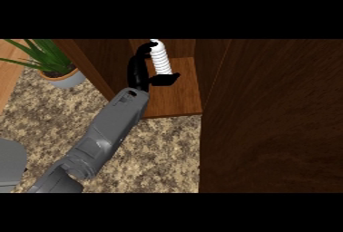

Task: Pick up the bottled water, place it into the cabinet and close the cabinet

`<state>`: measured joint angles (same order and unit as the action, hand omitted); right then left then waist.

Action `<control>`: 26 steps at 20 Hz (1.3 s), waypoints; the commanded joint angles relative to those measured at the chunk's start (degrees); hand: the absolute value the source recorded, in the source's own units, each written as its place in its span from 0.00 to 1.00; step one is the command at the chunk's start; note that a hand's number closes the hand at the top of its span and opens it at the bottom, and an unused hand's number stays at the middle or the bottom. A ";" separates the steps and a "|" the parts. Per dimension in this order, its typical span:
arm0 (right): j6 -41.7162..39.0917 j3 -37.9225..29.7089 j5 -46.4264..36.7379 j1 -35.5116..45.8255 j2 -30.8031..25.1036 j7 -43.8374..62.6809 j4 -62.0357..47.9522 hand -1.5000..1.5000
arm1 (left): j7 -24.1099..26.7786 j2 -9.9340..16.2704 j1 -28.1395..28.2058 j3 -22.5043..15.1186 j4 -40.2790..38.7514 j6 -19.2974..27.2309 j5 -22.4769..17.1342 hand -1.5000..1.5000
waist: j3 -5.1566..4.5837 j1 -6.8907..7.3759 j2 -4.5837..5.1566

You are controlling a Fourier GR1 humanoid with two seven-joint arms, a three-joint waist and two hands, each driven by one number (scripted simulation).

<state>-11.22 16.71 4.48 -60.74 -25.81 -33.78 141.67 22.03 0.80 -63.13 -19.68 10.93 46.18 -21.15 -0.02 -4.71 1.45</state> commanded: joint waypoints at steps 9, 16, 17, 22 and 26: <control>-1.14 1.06 2.61 -1.34 0.50 1.80 4.46 0.00 | 16.41 0.26 -0.80 10.60 10.32 -12.83 -8.04 1.00 | -0.24 1.51 -0.19; -1.82 3.51 0.31 -1.90 1.07 2.00 4.20 0.00 | 18.22 -0.78 1.73 9.27 10.55 -22.36 -11.56 1.00 | -0.07 1.65 -0.88; -0.24 5.26 -0.14 -2.12 1.74 5.36 7.47 0.00 | 18.80 -0.78 2.93 7.85 11.30 -22.53 -11.15 1.00 | -0.09 2.22 -0.96; -0.88 2.57 1.06 0.63 0.62 5.16 6.00 0.00 | 15.02 -0.79 5.92 1.68 19.24 -22.95 -16.52 1.00 | -0.02 2.63 -1.52; -0.72 2.79 1.24 -2.62 -0.63 6.73 9.73 0.00 | 12.26 -0.79 13.30 -4.36 27.66 -29.52 -21.10 1.00 | -0.11 2.74 -1.86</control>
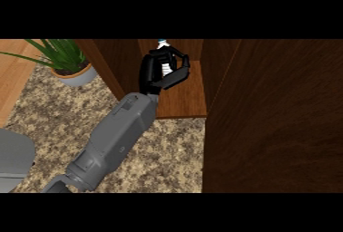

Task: Pick up the bottled water, place it into the cabinet and close the cabinet

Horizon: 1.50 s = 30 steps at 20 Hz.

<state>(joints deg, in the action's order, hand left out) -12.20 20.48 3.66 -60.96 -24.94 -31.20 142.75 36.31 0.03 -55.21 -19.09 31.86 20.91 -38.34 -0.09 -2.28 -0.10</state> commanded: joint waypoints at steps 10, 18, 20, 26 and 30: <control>4.69 7.18 -5.87 -4.84 1.34 3.24 8.97 0.00 | -3.74 2.26 27.86 -17.49 29.20 -7.76 -3.75 0.00 | -0.05 3.27 -0.83; 6.33 7.45 -8.09 -6.65 -0.84 0.39 9.19 0.00 | -1.28 12.21 48.46 -20.39 49.63 -1.11 -2.32 0.00 | -0.05 4.05 -1.13; 3.75 6.15 -7.39 -4.87 -4.59 2.04 9.17 0.00 | -2.13 17.00 52.40 -19.78 54.48 -4.86 -4.24 0.00 | -0.05 4.97 -0.74; -2.08 7.04 -14.63 0.67 -13.58 0.79 9.03 1.00 | 2.99 24.90 60.72 -18.66 59.59 -10.87 -4.28 0.00 | -0.29 5.24 -1.03; -3.56 7.84 -16.00 4.56 -17.40 2.34 8.77 1.00 | 5.76 30.78 66.76 -17.17 63.85 -14.00 -4.54 0.00 | -0.32 6.08 -1.13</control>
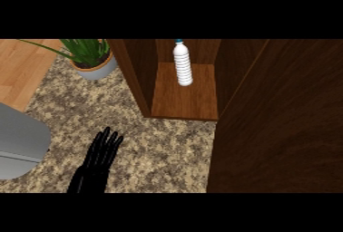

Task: Pick up the bottled water, place it into the cabinet and close the cabinet

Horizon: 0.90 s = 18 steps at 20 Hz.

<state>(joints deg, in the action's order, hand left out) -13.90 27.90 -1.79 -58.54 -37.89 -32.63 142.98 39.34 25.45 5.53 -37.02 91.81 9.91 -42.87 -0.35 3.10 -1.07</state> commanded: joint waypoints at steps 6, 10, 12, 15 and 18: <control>0.33 6.38 -9.72 8.77 -3.76 9.78 9.84 1.00 | 5.33 13.31 12.59 6.25 8.44 -8.42 -3.53 0.00 | -0.10 1.45 0.61; 2.45 12.00 -7.78 12.34 -1.84 17.23 10.43 1.00 | 8.26 16.92 15.62 8.59 9.79 -12.68 -4.16 0.00 | -0.25 2.08 1.03; 2.12 13.68 -6.32 15.41 -1.76 21.14 9.86 1.00 | 8.52 18.87 15.95 10.50 7.74 -15.92 -5.74 0.00 | -0.33 2.15 1.55; 1.61 15.92 -4.14 19.93 -0.84 25.82 9.54 1.00 | 9.32 21.14 17.58 11.23 8.72 -18.41 -5.77 0.00 | -0.35 3.10 1.86; -0.86 15.63 -4.06 28.66 -0.11 26.04 5.69 1.00 | 10.21 22.96 18.40 12.82 8.50 -21.30 -6.89 0.00 | -0.32 4.76 2.08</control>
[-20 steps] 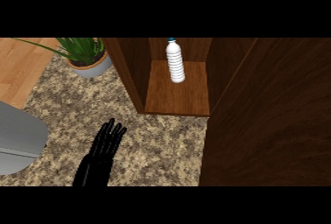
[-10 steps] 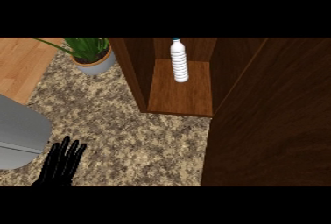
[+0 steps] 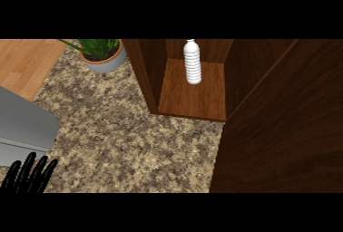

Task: Pick up the bottled water, place it into the cabinet and close the cabinet

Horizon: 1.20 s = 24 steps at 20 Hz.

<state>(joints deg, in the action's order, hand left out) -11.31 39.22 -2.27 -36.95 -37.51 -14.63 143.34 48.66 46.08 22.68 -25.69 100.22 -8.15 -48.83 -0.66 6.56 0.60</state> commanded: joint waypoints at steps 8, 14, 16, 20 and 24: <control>-4.03 5.23 -0.46 18.12 1.54 15.68 0.44 1.00 | 0.76 4.96 2.05 3.34 -1.24 -5.60 -1.63 0.00 | -0.36 2.82 0.88; -2.38 5.70 3.16 23.13 6.63 19.81 -3.27 1.00 | 1.57 6.46 1.77 5.01 -1.41 -8.18 -2.28 0.00 | -0.42 3.75 1.32; -1.71 5.02 3.98 24.51 8.38 20.37 -3.70 1.00 | 1.51 5.36 0.84 4.84 -1.63 -7.53 -2.20 0.00 | -0.44 3.20 1.56; -0.44 2.90 6.01 24.83 10.49 21.38 -5.11 1.00 | 1.37 6.06 1.24 5.06 -1.36 -8.50 -2.30 0.00 | -0.48 4.26 2.02; 0.55 2.24 8.96 24.52 13.26 22.31 -7.59 1.00 | 0.91 8.18 1.05 7.04 -1.17 -9.49 -3.15 0.00 | -0.25 4.85 2.44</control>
<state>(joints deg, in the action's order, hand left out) -15.22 39.57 3.81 -14.90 -30.68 1.83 140.49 49.06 53.07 23.81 -19.66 98.87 -15.85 -51.57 -1.14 10.76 2.44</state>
